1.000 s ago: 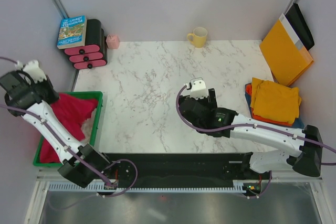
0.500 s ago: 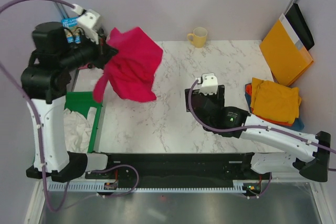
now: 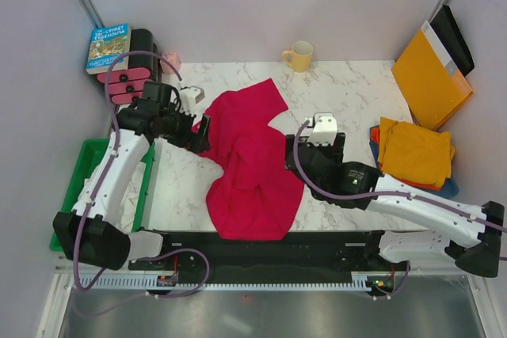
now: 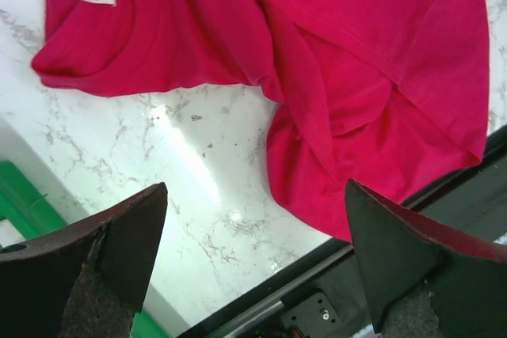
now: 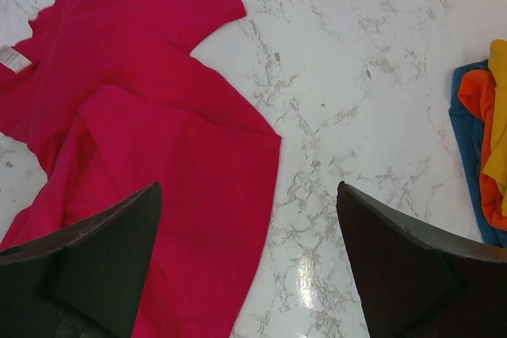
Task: Fold and stack the t-shirts
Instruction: Move the tshirt to the center of the board, then flatten out the tshirt
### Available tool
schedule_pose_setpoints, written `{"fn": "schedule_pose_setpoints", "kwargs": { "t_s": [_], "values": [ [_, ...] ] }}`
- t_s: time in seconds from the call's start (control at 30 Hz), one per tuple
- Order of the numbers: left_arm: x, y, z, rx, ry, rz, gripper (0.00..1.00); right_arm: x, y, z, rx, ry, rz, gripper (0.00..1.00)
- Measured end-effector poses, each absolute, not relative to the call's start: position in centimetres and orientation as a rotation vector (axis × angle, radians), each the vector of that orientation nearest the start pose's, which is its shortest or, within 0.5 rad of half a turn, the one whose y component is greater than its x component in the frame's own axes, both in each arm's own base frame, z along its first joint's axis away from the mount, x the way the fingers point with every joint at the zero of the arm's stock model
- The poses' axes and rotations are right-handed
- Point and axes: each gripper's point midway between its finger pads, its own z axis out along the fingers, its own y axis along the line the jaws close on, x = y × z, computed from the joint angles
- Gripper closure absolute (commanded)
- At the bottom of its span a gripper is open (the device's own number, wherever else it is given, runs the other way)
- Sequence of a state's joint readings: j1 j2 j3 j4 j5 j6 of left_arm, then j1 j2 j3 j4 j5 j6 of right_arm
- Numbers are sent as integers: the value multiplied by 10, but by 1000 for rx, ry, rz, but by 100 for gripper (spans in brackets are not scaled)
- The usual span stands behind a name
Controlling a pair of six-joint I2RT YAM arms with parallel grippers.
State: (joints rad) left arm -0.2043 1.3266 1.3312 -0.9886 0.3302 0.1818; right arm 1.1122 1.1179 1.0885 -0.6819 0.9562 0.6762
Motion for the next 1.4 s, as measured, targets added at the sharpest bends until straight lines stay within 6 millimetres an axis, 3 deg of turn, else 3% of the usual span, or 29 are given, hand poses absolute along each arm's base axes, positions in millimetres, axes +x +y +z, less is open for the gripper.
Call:
{"fn": "schedule_pose_setpoints", "kwargs": {
  "t_s": [0.1, 0.27, 0.4, 0.5, 0.57, 0.77, 0.97, 1.07, 1.2, 1.4],
  "values": [
    [283, -96, 207, 549, 2411, -392, 1, 240, 203, 233, -15, 1999, 29, 2],
    [290, -60, 202, 373, 2383, -342, 5, 246, 213, 185, -39, 2098, -54, 2],
    [296, -29, 184, 221, 2431, -320, 5, 268, 178, 136, 139, 2231, -107, 2],
    [295, -22, 178, 182, 2447, -319, 6, 274, 142, 102, 278, 2312, -154, 2],
    [296, -22, 178, 182, 2443, -321, 6, 269, 141, 89, 285, 2356, -132, 2],
    [298, -22, 177, 176, 2436, -322, 7, 257, 181, 71, 186, 2421, -14, 2],
    [295, -23, 172, 158, 2451, -336, 8, 205, 263, 74, -124, 2404, 100, 2],
    [294, -23, 169, 148, 2460, -342, 8, 193, 282, 71, -181, 2398, 113, 3],
    [292, -24, 164, 138, 2471, -349, 9, 197, 290, 65, -197, 2395, 75, 3],
    [288, -25, 158, 130, 2489, -355, 9, 218, 315, 72, -197, 2351, 49, 9]
  ]
}}
